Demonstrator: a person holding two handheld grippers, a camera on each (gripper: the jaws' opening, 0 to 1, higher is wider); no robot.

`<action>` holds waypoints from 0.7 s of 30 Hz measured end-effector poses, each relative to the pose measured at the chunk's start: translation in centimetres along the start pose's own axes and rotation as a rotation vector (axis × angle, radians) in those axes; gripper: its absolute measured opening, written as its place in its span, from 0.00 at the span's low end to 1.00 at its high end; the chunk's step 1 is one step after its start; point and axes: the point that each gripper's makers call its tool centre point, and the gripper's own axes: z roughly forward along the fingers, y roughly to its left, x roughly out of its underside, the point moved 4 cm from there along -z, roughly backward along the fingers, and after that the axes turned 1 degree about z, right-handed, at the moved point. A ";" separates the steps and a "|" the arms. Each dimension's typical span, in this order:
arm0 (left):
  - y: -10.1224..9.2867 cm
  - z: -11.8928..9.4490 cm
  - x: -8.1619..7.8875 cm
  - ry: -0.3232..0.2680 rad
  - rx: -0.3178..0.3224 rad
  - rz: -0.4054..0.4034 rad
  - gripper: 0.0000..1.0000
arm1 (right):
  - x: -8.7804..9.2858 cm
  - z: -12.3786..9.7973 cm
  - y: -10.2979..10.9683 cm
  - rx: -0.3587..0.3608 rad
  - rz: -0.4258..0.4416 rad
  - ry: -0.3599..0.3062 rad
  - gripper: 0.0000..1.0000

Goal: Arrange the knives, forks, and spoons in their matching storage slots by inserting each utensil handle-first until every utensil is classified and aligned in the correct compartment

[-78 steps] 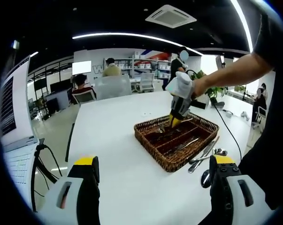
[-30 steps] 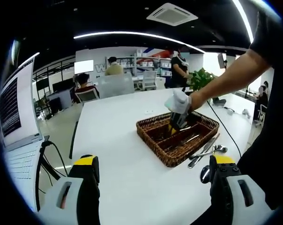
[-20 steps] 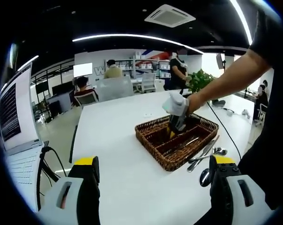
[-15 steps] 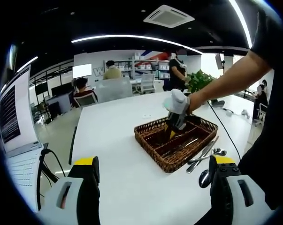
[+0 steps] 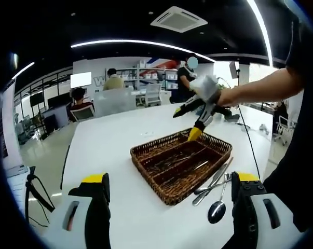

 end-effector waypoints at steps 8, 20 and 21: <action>-2.7 1.3 -2.1 -0.015 0.049 0.004 0.99 | 3.6 -8.0 0.7 0.101 0.148 -0.074 1.00; -5.0 2.1 -2.0 0.017 -0.053 0.057 0.99 | 10.4 -17.2 2.0 0.227 0.297 -0.162 1.00; -5.1 2.1 -2.0 0.017 -0.058 0.053 0.99 | 10.8 -17.8 2.1 0.233 0.305 -0.170 1.00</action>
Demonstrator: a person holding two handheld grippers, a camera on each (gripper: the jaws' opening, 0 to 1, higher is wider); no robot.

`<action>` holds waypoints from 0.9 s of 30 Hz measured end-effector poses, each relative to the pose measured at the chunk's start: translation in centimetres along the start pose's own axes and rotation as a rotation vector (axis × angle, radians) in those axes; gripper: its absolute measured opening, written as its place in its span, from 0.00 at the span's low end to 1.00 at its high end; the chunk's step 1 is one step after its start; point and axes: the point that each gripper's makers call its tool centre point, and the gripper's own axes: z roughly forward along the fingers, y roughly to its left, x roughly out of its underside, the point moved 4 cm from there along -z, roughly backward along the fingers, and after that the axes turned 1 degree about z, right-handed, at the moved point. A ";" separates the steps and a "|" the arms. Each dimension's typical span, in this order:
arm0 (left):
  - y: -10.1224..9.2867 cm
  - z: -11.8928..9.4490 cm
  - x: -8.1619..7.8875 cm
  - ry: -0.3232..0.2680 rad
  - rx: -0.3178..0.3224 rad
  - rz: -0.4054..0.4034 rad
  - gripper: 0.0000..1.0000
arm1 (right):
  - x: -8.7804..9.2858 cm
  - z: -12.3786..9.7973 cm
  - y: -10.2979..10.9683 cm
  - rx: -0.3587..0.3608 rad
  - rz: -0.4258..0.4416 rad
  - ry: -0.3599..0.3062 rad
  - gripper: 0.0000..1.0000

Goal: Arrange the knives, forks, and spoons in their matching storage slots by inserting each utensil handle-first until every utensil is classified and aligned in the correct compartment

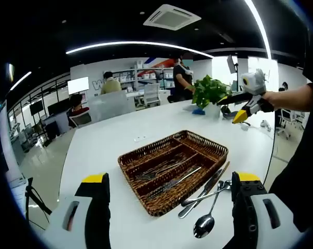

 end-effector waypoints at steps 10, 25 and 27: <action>-0.3 0.8 -1.8 -0.041 0.014 0.017 0.99 | 1.3 -3.6 0.0 0.045 0.099 -0.013 1.00; 0.1 3.6 -2.8 0.027 0.143 0.098 0.99 | 3.0 -5.1 -1.8 0.136 0.126 -0.005 1.00; 0.0 3.7 -3.0 0.033 0.155 0.113 0.99 | 3.1 -5.3 -1.9 0.141 0.128 -0.010 1.00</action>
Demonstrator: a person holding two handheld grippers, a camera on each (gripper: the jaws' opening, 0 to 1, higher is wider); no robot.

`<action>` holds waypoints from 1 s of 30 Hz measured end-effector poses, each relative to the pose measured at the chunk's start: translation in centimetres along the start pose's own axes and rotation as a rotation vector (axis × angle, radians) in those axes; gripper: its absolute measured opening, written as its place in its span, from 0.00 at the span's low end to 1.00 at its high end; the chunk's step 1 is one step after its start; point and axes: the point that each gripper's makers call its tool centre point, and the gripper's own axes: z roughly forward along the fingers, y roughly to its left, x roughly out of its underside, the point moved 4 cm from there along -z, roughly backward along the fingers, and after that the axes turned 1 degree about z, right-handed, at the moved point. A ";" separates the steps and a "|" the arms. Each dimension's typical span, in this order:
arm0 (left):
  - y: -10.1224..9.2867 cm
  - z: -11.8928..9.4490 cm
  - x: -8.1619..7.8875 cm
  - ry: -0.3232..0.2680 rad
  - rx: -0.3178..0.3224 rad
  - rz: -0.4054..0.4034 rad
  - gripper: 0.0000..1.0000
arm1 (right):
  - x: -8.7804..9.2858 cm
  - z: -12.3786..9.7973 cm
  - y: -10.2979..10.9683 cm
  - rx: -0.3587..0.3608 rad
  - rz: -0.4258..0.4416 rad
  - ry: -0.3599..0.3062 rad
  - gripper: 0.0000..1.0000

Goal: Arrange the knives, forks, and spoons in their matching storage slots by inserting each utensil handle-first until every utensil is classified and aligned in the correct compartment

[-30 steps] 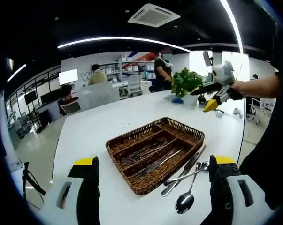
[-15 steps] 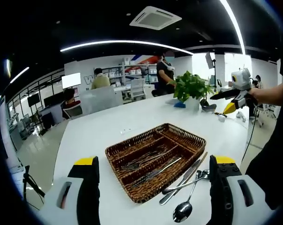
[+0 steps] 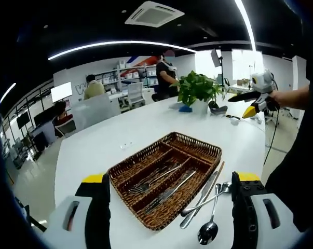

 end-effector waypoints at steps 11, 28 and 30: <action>-1.3 0.7 0.2 0.030 0.040 0.048 0.99 | -0.2 -0.5 0.4 -0.056 -0.065 -0.045 1.00; -4.7 0.3 0.0 0.000 0.019 -0.001 0.99 | 3.3 1.9 4.5 -0.294 -0.184 -0.032 0.83; -4.9 0.1 0.4 0.000 0.014 -0.013 0.99 | 3.8 2.1 4.5 -0.293 -0.187 -0.028 0.82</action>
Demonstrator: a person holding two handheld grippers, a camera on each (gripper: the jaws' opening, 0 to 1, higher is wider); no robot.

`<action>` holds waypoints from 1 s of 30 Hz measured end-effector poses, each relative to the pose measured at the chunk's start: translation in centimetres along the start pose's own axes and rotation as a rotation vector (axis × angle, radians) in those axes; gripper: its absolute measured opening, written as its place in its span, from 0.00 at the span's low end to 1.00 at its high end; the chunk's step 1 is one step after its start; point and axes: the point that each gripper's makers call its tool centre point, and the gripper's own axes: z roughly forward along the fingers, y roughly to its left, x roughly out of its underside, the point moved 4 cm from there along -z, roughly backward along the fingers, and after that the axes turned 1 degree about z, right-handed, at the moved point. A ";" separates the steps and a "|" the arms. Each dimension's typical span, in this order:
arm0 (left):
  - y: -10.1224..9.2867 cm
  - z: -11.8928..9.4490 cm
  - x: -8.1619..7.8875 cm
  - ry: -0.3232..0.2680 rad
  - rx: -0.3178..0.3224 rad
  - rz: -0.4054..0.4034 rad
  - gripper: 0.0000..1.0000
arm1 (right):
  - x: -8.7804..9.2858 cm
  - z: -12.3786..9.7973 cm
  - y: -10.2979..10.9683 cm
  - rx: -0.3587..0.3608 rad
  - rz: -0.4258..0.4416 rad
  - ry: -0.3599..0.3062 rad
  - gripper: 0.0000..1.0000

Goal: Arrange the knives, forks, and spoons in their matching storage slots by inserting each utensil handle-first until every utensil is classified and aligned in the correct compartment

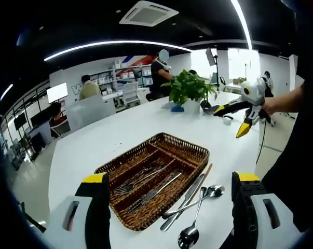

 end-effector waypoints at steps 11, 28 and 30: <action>1.9 -2.1 0.6 0.008 -0.053 -0.007 0.99 | 4.8 1.8 1.3 -0.037 0.015 0.078 0.71; 2.8 -2.8 1.8 0.025 -0.059 -0.026 0.99 | 8.7 7.1 5.0 -0.242 -0.066 0.207 0.41; 2.8 -2.9 1.9 0.030 -0.059 -0.027 0.99 | 9.0 7.3 5.2 -0.260 -0.089 0.226 0.35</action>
